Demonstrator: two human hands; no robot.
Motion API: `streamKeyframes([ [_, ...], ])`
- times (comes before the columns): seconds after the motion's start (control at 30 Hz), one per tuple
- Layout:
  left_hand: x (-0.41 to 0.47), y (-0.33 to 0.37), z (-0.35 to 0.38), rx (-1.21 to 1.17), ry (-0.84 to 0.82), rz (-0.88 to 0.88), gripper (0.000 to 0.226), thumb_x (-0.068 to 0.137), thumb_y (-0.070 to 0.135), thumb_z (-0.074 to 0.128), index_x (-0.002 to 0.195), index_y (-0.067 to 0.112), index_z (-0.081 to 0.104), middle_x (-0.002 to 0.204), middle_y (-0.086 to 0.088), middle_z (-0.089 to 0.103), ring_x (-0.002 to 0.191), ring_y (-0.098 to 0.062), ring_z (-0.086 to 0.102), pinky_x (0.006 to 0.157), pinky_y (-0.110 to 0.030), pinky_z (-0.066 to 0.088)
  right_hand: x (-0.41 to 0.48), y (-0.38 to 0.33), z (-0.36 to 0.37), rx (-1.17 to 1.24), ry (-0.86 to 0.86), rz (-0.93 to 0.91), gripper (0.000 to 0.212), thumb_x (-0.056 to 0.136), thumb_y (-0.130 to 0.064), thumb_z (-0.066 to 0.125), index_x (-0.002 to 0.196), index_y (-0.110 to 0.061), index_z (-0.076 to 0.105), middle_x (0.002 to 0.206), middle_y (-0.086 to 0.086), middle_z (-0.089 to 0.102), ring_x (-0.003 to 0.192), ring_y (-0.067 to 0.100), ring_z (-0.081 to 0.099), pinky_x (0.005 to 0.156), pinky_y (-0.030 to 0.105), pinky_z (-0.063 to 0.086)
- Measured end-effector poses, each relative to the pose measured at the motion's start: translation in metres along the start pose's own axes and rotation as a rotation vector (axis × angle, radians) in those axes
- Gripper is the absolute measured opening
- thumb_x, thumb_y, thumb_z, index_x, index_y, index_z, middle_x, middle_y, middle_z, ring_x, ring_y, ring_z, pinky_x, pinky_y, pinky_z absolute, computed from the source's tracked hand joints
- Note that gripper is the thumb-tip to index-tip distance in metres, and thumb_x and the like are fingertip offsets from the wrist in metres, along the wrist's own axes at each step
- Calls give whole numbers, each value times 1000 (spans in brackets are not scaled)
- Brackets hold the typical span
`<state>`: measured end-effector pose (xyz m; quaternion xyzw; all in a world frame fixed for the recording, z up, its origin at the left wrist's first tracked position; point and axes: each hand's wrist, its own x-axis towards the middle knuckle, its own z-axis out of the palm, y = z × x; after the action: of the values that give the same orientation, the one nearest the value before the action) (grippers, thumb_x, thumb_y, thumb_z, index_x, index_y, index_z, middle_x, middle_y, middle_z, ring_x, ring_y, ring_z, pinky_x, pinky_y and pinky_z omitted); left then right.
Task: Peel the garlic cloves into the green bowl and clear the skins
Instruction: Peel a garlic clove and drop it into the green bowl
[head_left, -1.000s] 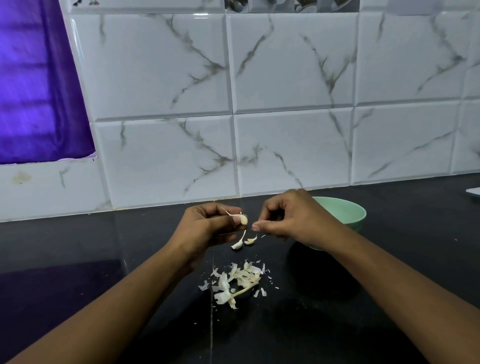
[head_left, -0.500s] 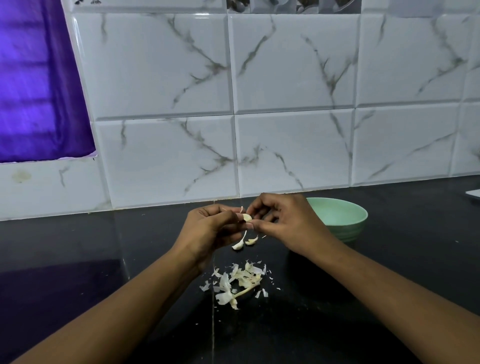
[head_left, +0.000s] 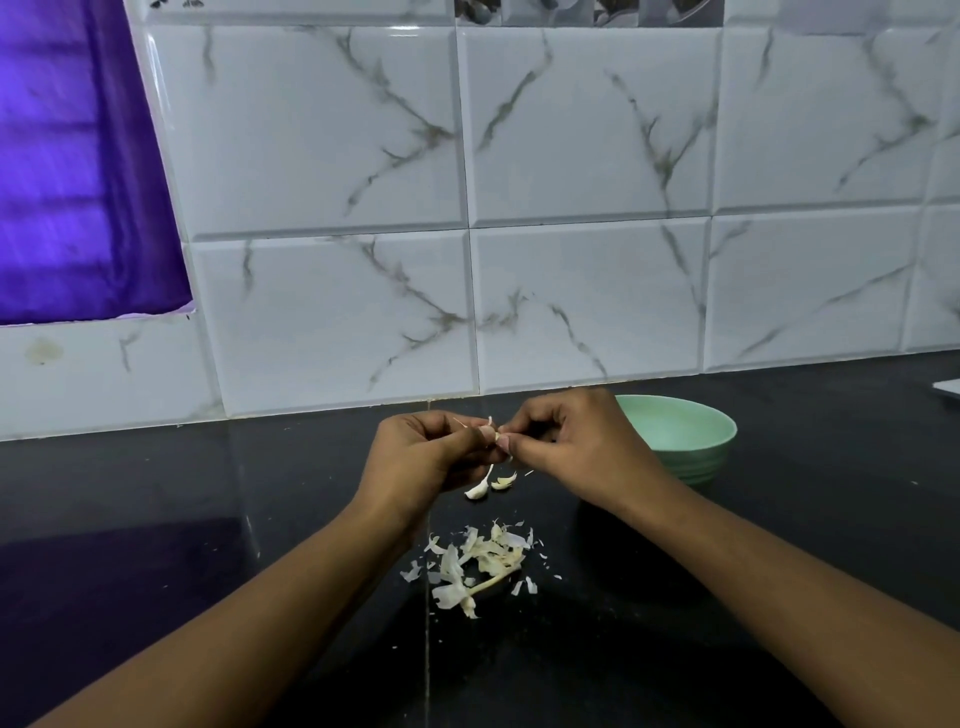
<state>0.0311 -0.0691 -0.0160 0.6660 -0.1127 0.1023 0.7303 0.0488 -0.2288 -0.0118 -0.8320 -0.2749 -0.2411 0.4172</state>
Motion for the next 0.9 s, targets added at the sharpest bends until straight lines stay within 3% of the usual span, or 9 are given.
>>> streamKeyframes([
  [0.13,-1,-1,1,16,0,33,6,83,1,66,78,3,68,70,-11,73,67,-14,72,56,-18,54,0,-2,1,286,-45,186,18,83,-10,69,67,-17,68,70,7,72,65,16,71,58,25,54],
  [0.33,0,1,0,-27,-6,49,6,83,7,66,85,2,68,73,-6,74,71,-12,73,56,-17,53,2,-3,-7,492,-147,237,8,90,-7,59,90,-4,67,75,8,69,64,10,68,56,20,55],
  [0.57,4,-2,-4,-37,-57,-14,23,71,27,67,83,8,70,80,-8,75,73,-9,71,59,-17,53,3,-2,-9,366,-126,128,14,87,-1,63,87,-14,66,72,7,68,68,11,69,60,20,55],
  [0.77,5,-3,-5,-25,-98,3,14,74,5,70,88,5,69,86,-14,75,78,-14,72,61,-17,54,2,-4,-13,297,-80,89,9,85,-1,66,87,-9,67,74,13,69,69,16,70,61,24,57],
  [0.9,6,-5,-6,29,-61,42,11,70,7,73,80,3,70,76,-14,74,70,-13,70,57,-17,52,2,-3,-11,136,-55,-13,15,82,-2,69,83,-17,68,72,6,70,66,20,70,65,33,57],
])
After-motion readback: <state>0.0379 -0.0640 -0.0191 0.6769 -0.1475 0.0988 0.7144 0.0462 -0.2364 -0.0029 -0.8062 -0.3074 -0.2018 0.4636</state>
